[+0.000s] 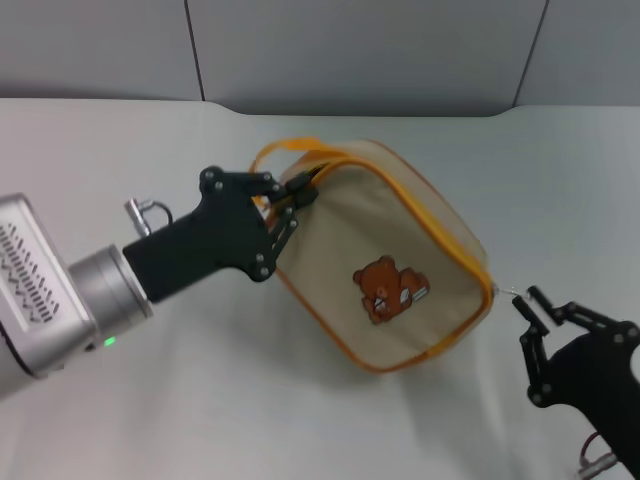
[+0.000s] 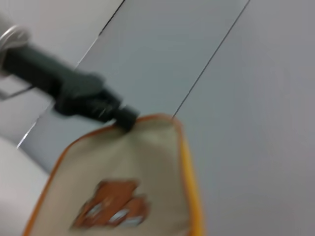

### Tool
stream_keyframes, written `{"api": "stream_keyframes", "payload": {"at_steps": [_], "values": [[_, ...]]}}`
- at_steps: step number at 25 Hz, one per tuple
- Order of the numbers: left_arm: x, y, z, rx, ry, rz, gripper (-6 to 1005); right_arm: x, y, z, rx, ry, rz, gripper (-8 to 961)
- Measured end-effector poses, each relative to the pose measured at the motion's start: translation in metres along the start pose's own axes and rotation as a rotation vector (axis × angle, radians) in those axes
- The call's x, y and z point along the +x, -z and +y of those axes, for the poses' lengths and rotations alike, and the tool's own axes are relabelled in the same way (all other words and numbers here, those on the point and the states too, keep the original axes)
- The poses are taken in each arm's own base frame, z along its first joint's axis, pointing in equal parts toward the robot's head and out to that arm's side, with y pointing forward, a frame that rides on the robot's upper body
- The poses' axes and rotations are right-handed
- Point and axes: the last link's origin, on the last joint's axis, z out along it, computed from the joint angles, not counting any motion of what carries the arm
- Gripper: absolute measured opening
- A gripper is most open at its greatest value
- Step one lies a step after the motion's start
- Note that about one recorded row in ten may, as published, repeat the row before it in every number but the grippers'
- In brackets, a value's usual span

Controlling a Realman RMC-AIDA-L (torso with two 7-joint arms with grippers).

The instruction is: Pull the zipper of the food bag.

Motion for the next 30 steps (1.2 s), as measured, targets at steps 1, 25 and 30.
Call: {"api": "stream_keyframes", "payload": {"at_steps": [1,25,30], "values": [[-0.001,0.002,0.004,0.007,0.017,-0.005,87,-0.001,0.001,-0.002,0.005,-0.014,-0.012,122],[0.002,0.071,0.041,-0.266,0.475,-0.105,492,-0.004,-0.055,-0.061,-0.804,-0.668,-0.007,793],[0.003,0.074,0.041,-0.274,0.480,-0.103,787,-0.005,-0.056,-0.062,-0.820,-0.665,-0.002,800]]}}
